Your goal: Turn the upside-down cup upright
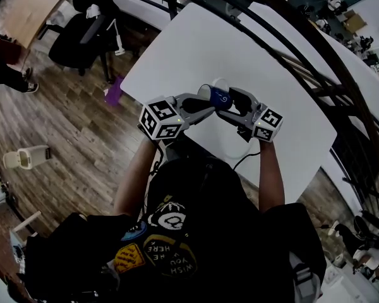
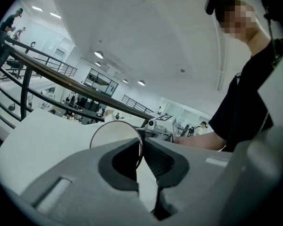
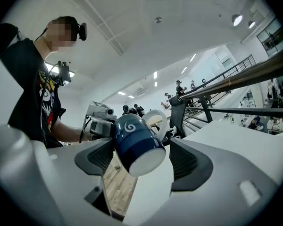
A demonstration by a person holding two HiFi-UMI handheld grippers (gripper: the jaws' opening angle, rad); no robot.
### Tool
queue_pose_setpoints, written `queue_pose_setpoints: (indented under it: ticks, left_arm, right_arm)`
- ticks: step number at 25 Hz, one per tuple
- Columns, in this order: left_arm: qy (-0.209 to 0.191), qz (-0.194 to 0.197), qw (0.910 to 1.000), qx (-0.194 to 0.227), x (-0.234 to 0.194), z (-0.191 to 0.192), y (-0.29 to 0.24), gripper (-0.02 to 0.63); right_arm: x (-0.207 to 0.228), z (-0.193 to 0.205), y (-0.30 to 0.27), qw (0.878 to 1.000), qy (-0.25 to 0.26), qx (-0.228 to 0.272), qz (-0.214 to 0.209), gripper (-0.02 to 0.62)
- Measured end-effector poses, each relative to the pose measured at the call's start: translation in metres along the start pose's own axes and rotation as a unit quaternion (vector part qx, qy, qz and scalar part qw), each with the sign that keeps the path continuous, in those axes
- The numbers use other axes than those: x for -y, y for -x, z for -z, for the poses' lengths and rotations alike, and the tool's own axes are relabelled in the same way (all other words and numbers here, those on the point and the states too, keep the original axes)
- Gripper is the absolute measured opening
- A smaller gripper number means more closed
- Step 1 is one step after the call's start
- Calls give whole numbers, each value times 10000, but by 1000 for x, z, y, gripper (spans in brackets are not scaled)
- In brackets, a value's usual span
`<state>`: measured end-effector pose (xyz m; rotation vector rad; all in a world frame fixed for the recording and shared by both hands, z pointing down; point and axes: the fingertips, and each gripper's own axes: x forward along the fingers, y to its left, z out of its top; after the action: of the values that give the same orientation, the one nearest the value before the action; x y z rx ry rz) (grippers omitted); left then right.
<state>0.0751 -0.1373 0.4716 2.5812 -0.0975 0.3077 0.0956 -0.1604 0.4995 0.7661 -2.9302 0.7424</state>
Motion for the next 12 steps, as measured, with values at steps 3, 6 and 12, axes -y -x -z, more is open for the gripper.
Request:
queue_pose_setpoints:
  ticks: [3,6,12]
  left_arm:
    - [12,-87,10000,-35,-5,0,4,37]
    - [-155,-257,9991,-316,-11,3,6,37]
    - [-492,-506,9929,-953,-18,16,3,37]
  right_arm:
    - [10,7,7,9978,439,-255,423,362]
    - [11,9,5,9840,1386,-765,820,362]
    - [-12,11,-17,9372,2934,-1584,1027,362]
